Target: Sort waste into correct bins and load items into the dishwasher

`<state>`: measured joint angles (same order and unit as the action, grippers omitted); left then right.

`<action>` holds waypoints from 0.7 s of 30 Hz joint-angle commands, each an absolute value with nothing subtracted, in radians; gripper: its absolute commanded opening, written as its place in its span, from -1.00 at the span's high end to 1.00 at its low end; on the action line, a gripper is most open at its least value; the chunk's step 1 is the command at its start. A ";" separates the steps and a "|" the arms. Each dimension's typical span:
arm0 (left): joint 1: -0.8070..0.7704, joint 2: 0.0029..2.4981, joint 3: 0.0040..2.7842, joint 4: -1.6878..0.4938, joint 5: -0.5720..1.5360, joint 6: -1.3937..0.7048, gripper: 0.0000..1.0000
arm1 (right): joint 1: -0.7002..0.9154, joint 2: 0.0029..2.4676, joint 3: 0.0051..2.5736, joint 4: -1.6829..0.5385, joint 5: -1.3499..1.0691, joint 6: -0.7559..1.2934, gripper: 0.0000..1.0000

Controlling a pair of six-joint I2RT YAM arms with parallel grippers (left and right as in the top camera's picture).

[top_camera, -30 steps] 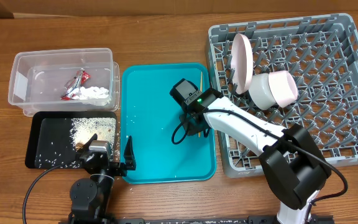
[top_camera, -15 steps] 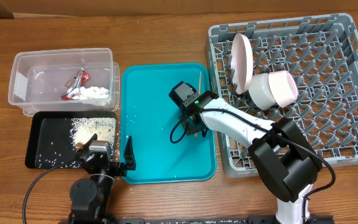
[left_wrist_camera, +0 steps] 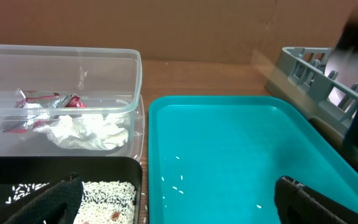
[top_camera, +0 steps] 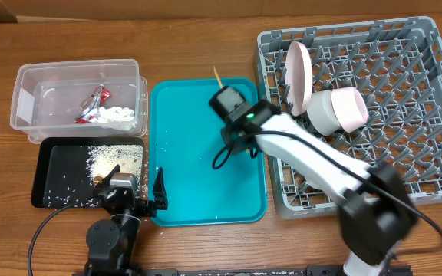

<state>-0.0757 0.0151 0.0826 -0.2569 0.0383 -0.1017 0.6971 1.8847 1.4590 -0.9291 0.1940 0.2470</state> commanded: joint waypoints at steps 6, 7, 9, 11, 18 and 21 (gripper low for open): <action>-0.066 0.005 0.077 -0.253 0.044 -0.112 -1.00 | 0.551 1.702 1.509 -0.917 0.302 0.147 0.92; -0.066 0.005 0.077 -0.253 0.044 -0.112 -1.00 | 0.533 1.709 1.498 -0.921 0.302 0.136 0.92; -0.066 0.005 0.077 -0.253 0.044 -0.112 -1.00 | 0.491 1.732 1.472 -0.923 0.289 0.122 0.92; -0.066 0.005 0.077 -0.253 0.044 -0.112 -1.00 | 0.457 1.759 1.449 -0.923 0.286 0.121 0.92; -0.066 0.005 0.077 -0.253 0.044 -0.112 -1.00 | 0.432 1.811 1.421 -0.934 0.269 0.122 0.92; -0.066 0.005 0.077 -0.253 0.044 -0.112 -1.00 | 0.433 1.808 1.422 -0.943 0.268 0.123 0.17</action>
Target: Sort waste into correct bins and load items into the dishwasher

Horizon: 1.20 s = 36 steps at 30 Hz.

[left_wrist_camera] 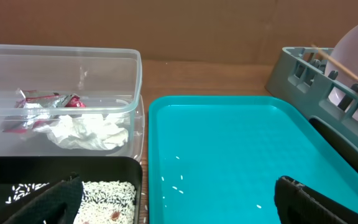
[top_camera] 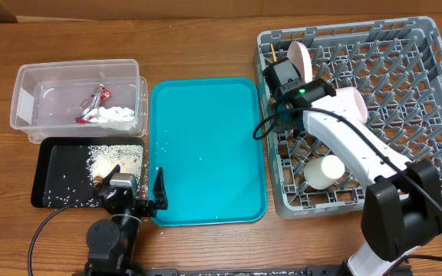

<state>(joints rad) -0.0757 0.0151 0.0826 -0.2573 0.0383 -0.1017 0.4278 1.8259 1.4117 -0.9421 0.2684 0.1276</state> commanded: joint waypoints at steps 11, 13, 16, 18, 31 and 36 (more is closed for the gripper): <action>-0.066 0.005 0.077 -0.253 0.044 -0.112 -1.00 | 0.511 1.633 1.565 -1.073 0.152 0.165 -0.22; -0.066 0.005 0.077 -0.253 0.044 -0.112 -1.00 | 0.553 1.557 1.575 -1.071 0.144 0.178 -0.29; -0.066 0.005 0.077 -0.253 0.044 -0.112 -1.00 | 0.623 1.440 1.578 -1.073 0.140 0.186 -0.50; -0.066 0.005 0.077 -0.253 0.044 -0.112 -1.00 | 0.673 1.363 1.578 -1.080 0.128 0.187 -1.00; -0.066 0.005 0.077 -0.253 0.044 -0.112 -1.00 | 0.822 1.093 1.578 -1.256 0.036 0.170 -0.99; -0.066 0.005 0.077 -0.253 0.044 -0.112 -1.00 | 0.822 0.967 1.578 -1.262 0.121 0.179 -1.00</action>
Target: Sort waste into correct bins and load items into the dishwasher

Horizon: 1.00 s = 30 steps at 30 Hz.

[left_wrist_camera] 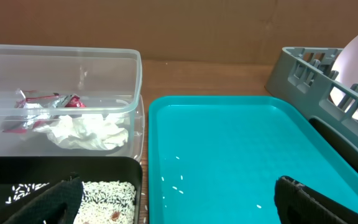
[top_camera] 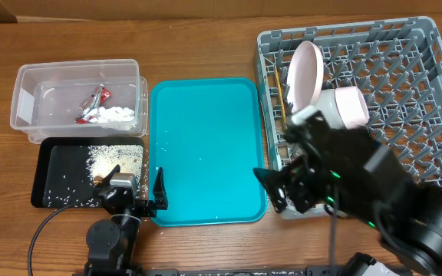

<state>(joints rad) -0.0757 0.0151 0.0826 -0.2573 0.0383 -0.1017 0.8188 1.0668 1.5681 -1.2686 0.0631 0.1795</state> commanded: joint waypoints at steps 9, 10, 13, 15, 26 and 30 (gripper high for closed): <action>-0.066 0.005 0.077 -0.253 0.044 -0.112 -1.00 | 0.692 0.818 1.554 -1.234 0.321 0.175 -0.99; -0.066 0.005 0.077 -0.253 0.044 -0.112 -1.00 | 0.656 0.809 1.543 -1.219 0.320 0.175 -1.00; -0.066 0.005 0.077 -0.253 0.044 -0.112 -1.00 | 0.517 0.780 1.482 -1.147 0.307 0.175 -0.99; -0.066 0.005 0.077 -0.253 0.044 -0.112 -1.00 | 0.424 0.760 1.428 -1.104 0.291 0.176 -0.99; -0.066 0.005 0.077 -0.253 0.044 -0.112 -1.00 | 0.200 0.526 1.023 -0.804 0.204 0.176 -0.99; -0.066 0.005 0.077 -0.253 0.044 -0.112 -1.00 | 0.180 0.382 0.788 -0.626 0.204 0.186 -1.00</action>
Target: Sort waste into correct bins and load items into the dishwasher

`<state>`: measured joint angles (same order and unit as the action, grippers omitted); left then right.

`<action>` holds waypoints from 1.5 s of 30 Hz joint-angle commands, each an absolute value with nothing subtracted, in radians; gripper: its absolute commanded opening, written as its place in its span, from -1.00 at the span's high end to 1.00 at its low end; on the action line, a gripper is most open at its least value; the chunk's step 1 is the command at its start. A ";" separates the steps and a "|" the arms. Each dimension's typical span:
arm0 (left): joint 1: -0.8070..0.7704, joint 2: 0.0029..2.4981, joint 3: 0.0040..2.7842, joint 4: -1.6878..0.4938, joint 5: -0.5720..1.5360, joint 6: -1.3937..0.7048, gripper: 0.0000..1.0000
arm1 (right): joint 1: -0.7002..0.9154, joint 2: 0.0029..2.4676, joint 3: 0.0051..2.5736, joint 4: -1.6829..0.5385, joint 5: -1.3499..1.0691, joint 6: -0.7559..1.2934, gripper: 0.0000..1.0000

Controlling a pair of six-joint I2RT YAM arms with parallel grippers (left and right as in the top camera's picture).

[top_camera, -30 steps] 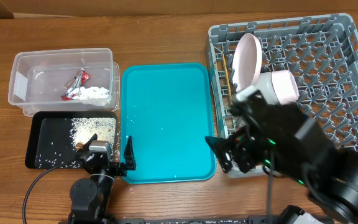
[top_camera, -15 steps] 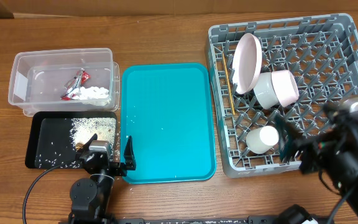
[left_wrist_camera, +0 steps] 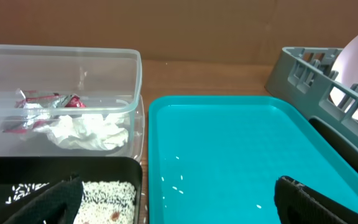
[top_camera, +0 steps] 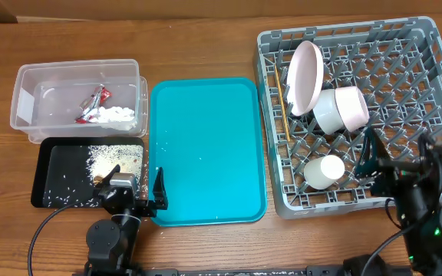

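Observation:
A wooden chopstick [top_camera: 281,107] lies along the left side of the grey dish rack [top_camera: 436,46], beside an upright pink plate [top_camera: 305,69], a pink bowl [top_camera: 342,109] and a white cup [top_camera: 322,170]. The teal tray [top_camera: 206,149] holds only a few rice grains. The clear bin [top_camera: 75,73] contains a red wrapper [top_camera: 92,103] and a crumpled tissue [top_camera: 113,115]. A black tray [top_camera: 60,165] holds rice. My left gripper [top_camera: 134,189] rests open at the tray's near left corner. My right gripper [top_camera: 396,153] stands open over the rack's near right part, holding nothing.
In the left wrist view the clear bin [left_wrist_camera: 61,62], black tray [left_wrist_camera: 55,168], teal tray [left_wrist_camera: 241,149] and the rack's corner [left_wrist_camera: 309,68] lie ahead of the open left gripper [left_wrist_camera: 179,202]. Bare wooden table surrounds everything.
My right arm has moved from over the rack's near left corner to the near right edge of the table. The chopstick stays lying in the rack. The left arm is unchanged.
My right gripper held the chopstick over the far edge of the teal tray. Then it had the chopstick at the rack's far left corner. Later the chopstick lay in the rack with the arm drawn back, and now the arm sits at the near right.

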<state>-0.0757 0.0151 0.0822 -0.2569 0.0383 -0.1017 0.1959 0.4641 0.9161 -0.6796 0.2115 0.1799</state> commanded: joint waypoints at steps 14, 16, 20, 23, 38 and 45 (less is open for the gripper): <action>-0.066 0.005 0.077 -0.253 0.044 -0.112 -1.00 | 0.154 0.000 0.243 -0.340 0.204 0.187 -1.00; -0.066 0.005 0.077 -0.253 0.044 -0.112 -1.00 | 0.154 0.003 0.183 -0.283 0.203 0.187 -1.00; -0.066 0.005 0.077 -0.253 0.044 -0.112 -1.00 | 0.154 0.003 0.074 -0.134 0.188 0.187 -1.00; -0.066 0.005 0.077 -0.253 0.044 -0.112 -1.00 | 0.154 0.003 0.007 -0.054 0.190 0.186 -1.00; -0.066 0.005 0.077 -0.253 0.044 -0.112 -1.00 | 0.155 0.003 0.008 -0.061 0.189 0.186 -1.00; -0.066 0.005 0.077 -0.253 0.044 -0.112 -1.00 | 0.155 0.003 0.008 -0.061 0.189 0.186 -1.00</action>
